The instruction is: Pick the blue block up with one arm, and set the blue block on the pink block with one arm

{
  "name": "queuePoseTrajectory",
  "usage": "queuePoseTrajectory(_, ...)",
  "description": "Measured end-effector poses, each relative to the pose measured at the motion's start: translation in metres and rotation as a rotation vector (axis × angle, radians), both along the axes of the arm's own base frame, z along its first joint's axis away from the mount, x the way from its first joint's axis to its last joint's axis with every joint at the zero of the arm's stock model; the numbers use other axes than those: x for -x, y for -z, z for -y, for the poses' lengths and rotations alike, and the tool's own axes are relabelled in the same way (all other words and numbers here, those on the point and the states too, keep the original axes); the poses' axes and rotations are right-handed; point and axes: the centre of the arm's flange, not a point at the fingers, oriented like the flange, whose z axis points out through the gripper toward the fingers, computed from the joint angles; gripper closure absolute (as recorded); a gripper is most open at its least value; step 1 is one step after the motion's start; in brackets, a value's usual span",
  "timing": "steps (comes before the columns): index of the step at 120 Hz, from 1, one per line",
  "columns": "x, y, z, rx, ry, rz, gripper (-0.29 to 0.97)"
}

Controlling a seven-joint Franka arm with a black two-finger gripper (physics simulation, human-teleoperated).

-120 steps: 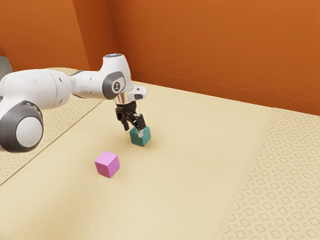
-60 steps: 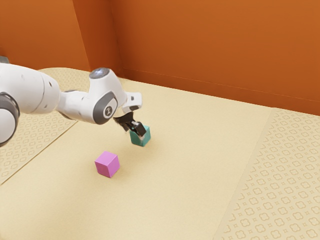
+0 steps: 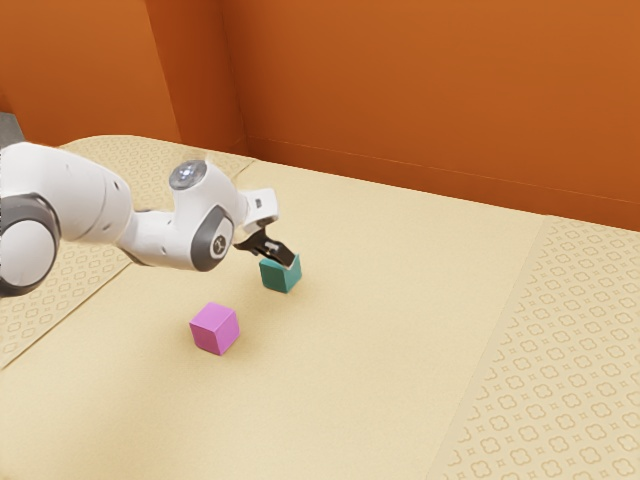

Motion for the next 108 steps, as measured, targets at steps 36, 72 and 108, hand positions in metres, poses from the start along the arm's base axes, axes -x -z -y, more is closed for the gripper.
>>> queuePoseTrajectory(36,-0.003,0.028,-0.011,0.035,-0.029,0.003,0.02)
queuePoseTrajectory(72,-0.012,0.040,-0.007,0.051,-0.026,0.018,0.02)
queuePoseTrajectory(108,-0.013,0.037,-0.007,0.054,-0.030,0.029,0.19)
